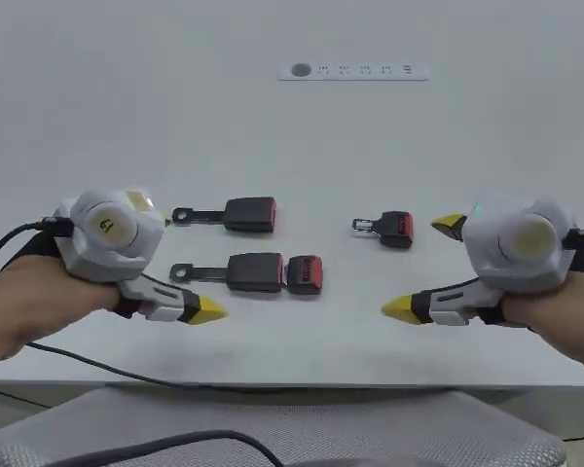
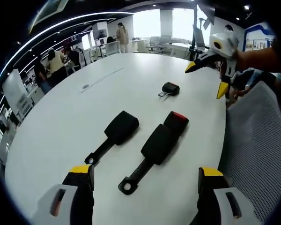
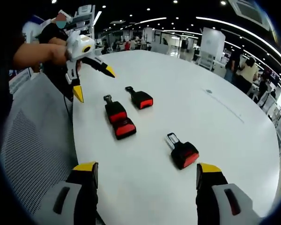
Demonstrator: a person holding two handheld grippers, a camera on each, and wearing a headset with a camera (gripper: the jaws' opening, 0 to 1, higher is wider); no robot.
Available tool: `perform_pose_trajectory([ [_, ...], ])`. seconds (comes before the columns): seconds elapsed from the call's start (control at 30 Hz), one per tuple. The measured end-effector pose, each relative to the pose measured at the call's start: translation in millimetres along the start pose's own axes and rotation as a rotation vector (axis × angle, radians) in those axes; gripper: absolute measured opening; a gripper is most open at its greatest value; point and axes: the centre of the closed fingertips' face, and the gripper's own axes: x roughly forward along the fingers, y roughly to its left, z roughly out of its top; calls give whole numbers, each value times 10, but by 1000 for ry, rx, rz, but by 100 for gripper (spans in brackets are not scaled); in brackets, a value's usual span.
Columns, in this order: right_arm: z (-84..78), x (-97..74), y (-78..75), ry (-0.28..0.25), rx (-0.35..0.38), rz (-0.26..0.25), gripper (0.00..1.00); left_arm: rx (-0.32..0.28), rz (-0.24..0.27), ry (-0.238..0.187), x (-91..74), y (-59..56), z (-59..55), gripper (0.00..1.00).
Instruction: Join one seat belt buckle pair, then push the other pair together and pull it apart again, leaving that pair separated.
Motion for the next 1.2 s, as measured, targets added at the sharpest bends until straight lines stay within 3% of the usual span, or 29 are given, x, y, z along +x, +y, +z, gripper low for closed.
perform_pose_trajectory([
  [0.2, 15, -65, -33, -23, 27, -35, 98, -38, 32, 9, -129, 21, -150, 97],
  [0.33, 26, -95, -31, -43, 37, -53, 99, -66, 48, -2, -189, 27, -213, 100],
  [0.63, 1, -124, 42, -53, 60, -79, 99, -130, 71, -29, -280, 30, -252, 100],
  [1.2, -6, -143, 40, -67, 110, -119, 99, -143, 98, -62, -350, 57, -280, 100],
])
